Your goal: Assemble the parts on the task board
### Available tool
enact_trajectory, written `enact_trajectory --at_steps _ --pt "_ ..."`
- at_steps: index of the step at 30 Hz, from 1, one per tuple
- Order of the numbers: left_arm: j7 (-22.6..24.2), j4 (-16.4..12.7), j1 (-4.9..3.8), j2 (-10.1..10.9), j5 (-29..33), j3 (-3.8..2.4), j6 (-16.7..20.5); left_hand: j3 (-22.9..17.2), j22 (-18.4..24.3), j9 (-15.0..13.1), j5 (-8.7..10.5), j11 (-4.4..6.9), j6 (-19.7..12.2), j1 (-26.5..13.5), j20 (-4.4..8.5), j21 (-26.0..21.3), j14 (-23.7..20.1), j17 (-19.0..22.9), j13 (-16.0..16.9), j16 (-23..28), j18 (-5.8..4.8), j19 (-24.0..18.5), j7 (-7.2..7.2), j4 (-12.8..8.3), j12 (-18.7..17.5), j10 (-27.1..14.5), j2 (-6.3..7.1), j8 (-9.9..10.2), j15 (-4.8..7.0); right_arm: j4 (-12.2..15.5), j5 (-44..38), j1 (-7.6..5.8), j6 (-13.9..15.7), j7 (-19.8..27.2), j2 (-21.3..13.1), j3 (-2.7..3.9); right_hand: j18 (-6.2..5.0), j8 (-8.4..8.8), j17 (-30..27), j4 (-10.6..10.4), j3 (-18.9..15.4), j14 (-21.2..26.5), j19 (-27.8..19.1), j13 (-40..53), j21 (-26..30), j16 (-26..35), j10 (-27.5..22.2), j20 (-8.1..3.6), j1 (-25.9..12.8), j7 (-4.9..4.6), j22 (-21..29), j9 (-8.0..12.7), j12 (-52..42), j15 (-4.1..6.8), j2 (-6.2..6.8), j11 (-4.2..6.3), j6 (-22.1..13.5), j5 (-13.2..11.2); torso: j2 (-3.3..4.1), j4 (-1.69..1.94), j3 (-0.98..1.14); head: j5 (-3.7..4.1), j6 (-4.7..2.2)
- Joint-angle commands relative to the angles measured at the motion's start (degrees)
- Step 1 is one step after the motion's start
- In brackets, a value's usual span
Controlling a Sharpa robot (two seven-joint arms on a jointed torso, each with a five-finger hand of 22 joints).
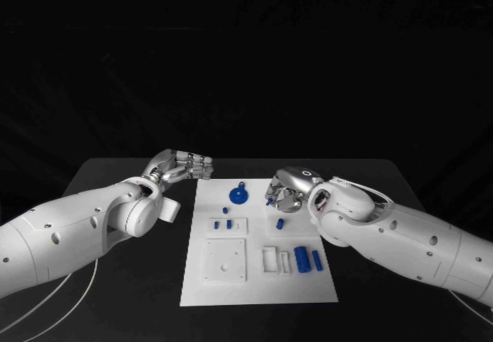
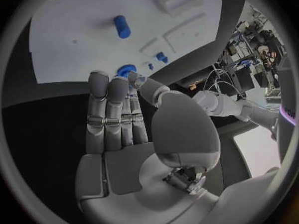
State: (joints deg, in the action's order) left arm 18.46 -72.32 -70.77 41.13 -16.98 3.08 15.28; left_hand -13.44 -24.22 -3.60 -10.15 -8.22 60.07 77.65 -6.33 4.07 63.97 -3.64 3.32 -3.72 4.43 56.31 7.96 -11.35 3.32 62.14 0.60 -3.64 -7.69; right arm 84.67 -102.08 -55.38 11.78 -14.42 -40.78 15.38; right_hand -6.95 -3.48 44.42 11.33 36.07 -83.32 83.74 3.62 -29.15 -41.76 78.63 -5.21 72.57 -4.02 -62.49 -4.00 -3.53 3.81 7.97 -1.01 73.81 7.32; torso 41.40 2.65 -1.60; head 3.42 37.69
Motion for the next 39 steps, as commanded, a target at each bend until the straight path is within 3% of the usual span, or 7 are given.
enact_trajectory --at_steps 1,4,9,18,21,29,39 --pt "0.3 -0.1 -0.08 -0.2 0.3 -0.06 -0.4 0.2 -0.1 0.1 0.01 -0.06 -0.1 0.2 0.01 0.3 0.2 0.0 0.0 0.2 0.43 0.2 0.43 0.0 0.0 -0.5 -0.53 0.0 0.21 1.6 -2.2 0.12 -0.5 -0.4 0.4 -0.42 -1.0 -0.2 0.0 0.1 -0.1 -0.1 0.3 0.0 0.3 0.1 0.4 0.03 0.1 -0.14 -0.1 -0.1 0.1 0.27 -0.55 0.15 0.4 -0.1 -0.08 -0.07 -0.1 -1.25 0.2" --pt "0.3 0.0 -0.08 -0.3 0.3 -0.06 -0.3 0.2 -0.1 0.1 0.01 -0.06 -0.1 0.2 0.01 0.3 0.2 0.0 0.0 0.2 0.43 0.2 0.43 0.0 0.0 -0.5 -0.53 0.0 0.21 2.6 -3.2 0.15 -0.5 -0.7 0.8 -1.04 -0.98 -0.19 0.1 0.2 -0.2 -0.1 0.4 0.0 0.5 0.1 0.4 0.04 0.1 -0.13 -0.4 -0.1 0.1 0.26 -0.65 0.15 0.4 -0.2 -0.17 -0.12 -0.16 -2.01 0.41" --pt "0.3 0.0 -0.08 -0.5 0.3 -0.05 -0.1 0.2 -0.2 0.1 0.03 -0.05 -0.1 0.3 0.01 0.3 0.1 0.0 0.0 0.2 0.43 0.1 0.43 -0.1 0.0 -0.5 -0.56 0.0 0.2 4.2 -4.9 0.2 -0.7 -1.0 1.4 -2.68 -0.98 -0.19 0.1 0.2 -0.2 -0.1 0.4 0.0 0.5 0.1 0.4 0.04 0.1 -0.13 -0.4 -0.1 0.1 0.26 -0.65 0.15 0.4 -0.2 -0.13 -0.24 -0.11 -3.21 0.56" --pt "0.3 0.0 -0.08 -0.8 0.3 -0.05 0.0 0.2 -0.2 0.1 0.03 -0.05 -0.1 0.3 0.01 0.3 0.1 0.0 0.0 0.2 0.43 0.1 0.43 -0.1 0.0 -0.5 -0.56 0.0 0.2 4.8 -7.2 0.83 -0.9 -0.9 3.6 -6.16 -0.9 -0.19 0.1 0.3 -0.2 -0.1 0.4 0.0 0.8 0.2 0.4 0.07 0.1 -0.13 -0.9 -0.1 0.1 0.25 -0.69 0.14 0.5 -0.2 -0.04 0.01 -0.06 -3.8 0.84" --pt "0.2 0.1 -0.08 -0.9 0.3 -0.05 0.0 0.2 -0.2 0.1 0.03 -0.05 -0.1 0.3 0.01 0.3 0.1 0.0 0.0 0.2 0.43 0.1 0.43 -0.1 0.0 -0.5 -0.56 0.0 0.2 4.6 -7.7 1.27 -0.9 -0.8 4.4 -7.0 -0.87 -0.19 0.1 0.4 -0.2 -0.1 0.4 0.0 1.1 0.2 0.4 0.04 0.1 -0.13 -1.1 -0.1 0.1 0.25 -0.66 0.14 0.5 -0.3 -0.05 0.13 -0.11 -3.97 1.0" --pt "0.2 0.1 -0.08 -1.1 0.3 -0.04 -0.1 0.3 -0.4 0.1 0.01 -0.07 -0.1 0.2 -0.04 0.3 0.0 0.0 0.0 0.2 0.42 0.0 0.43 0.1 0.0 -0.5 -0.61 0.0 0.16 3.5 -8.3 2.18 -1.2 -0.7 6.2 -7.9 -0.86 -0.2 0.1 0.5 -0.1 -0.1 0.4 0.0 1.1 0.2 0.4 0.03 0.1 -0.12 -1.2 -0.1 0.1 0.25 -0.65 0.14 0.5 -0.3 -0.08 0.1 -0.14 -4.85 1.58" --pt "0.2 0.1 -0.08 -1.1 0.3 -0.04 -0.3 0.4 -0.4 0.1 -0.06 -0.07 -0.1 -0.1 -0.08 0.2 0.0 0.0 0.0 0.2 0.42 0.0 0.41 0.3 0.0 -0.6 -0.59 0.0 0.15 2.6 -8.8 2.86 -1.6 -0.8 7.4 -8.87 -0.92 -0.19 0.1 0.7 -0.1 -0.1 0.6 0.0 1.7 0.3 0.4 0.02 0.0 -0.13 -1.9 -0.1 0.1 0.26 -0.71 0.13 0.5 -0.1 -0.04 -0.02 -0.14 -5.23 1.94"
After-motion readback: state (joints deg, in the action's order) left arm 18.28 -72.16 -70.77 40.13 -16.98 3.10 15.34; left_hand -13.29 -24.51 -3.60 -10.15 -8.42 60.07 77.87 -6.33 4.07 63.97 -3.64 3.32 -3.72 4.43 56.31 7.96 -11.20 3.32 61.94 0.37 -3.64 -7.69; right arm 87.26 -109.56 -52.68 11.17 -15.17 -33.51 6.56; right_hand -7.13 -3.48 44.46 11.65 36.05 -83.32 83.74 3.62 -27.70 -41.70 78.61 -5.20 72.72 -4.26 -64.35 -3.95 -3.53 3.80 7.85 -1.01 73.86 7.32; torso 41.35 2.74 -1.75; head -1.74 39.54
